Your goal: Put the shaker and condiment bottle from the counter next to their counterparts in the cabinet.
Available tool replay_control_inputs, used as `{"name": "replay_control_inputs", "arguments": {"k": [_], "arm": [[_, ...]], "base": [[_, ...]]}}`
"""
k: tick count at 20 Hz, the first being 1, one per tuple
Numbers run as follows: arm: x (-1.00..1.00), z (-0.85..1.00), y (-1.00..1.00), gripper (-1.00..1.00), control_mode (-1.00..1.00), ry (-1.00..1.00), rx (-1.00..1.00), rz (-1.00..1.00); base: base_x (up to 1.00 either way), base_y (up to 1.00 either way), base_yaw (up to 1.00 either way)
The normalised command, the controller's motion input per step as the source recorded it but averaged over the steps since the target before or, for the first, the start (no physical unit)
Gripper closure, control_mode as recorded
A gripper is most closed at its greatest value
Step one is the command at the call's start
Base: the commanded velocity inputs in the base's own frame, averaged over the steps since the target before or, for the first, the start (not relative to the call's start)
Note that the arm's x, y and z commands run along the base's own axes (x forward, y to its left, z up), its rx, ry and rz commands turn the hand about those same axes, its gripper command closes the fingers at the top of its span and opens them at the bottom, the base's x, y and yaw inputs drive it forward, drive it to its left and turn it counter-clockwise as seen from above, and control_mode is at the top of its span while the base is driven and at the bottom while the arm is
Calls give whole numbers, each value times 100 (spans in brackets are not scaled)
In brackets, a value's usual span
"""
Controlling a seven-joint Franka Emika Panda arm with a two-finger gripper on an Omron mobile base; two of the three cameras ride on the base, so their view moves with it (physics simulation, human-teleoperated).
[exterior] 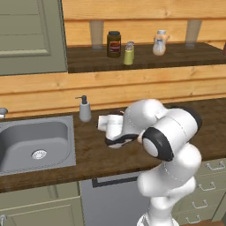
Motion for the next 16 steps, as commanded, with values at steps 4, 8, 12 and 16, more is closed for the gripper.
{"name": "replay_control_inputs", "arguments": {"k": [4, 8, 12, 16], "arm": [[-47, 98, -5, 100, -100, 0, 2, 3], [-54, 83, -21, 100, -100, -4, 3, 11], [-39, 80, -23, 100, -100, -8, 3, 21], [-65, 84, -24, 100, -100, -18, 1, 21]], "base": [[0, 0, 0], [0, 0, 0], [0, 0, 0], [0, 0, 0]]}}
